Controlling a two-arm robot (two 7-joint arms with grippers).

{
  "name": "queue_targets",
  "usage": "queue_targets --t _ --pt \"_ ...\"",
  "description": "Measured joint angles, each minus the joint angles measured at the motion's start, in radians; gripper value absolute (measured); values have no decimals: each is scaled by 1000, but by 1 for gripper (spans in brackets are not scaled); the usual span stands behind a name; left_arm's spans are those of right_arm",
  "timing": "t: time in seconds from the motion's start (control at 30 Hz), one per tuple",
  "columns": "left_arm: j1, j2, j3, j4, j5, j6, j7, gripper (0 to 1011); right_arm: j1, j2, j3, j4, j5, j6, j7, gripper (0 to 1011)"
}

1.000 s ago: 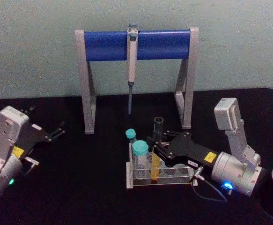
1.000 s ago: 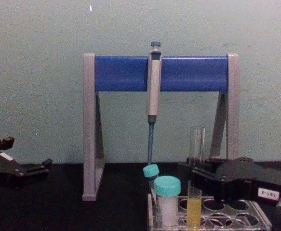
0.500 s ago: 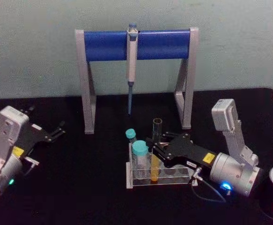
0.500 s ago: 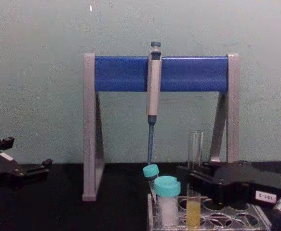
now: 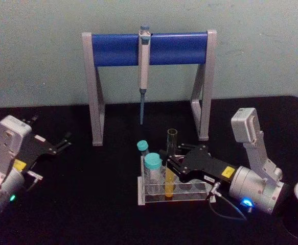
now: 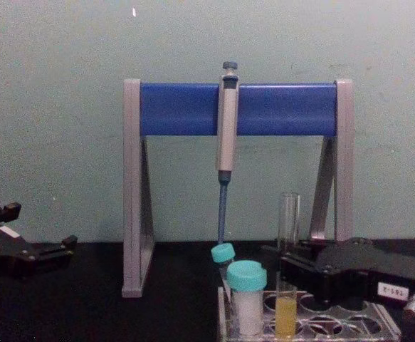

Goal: Pick up the test tube from the test tube rack, shake it, then place it back into the test tube rack.

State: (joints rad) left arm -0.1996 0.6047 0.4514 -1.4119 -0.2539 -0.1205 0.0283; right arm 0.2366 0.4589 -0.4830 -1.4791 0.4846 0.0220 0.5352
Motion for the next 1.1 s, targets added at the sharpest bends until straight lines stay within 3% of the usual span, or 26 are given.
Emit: queue_targets --t 0.37,0.8,0.9,1.1 --pt "0 0 0 0 0 0 0 1001 0 0 1 -1 1 0 0 510" --pt "0 0 0 0 0 0 0 1001 0 0 1 -1 2 0 0 934" --pt "0 0 0 0 0 0 0 1001 0 0 1 -1 2 0 0 997" --pt "0 0 0 0 0 0 0 1001 0 0 1 -1 2 0 0 1000"
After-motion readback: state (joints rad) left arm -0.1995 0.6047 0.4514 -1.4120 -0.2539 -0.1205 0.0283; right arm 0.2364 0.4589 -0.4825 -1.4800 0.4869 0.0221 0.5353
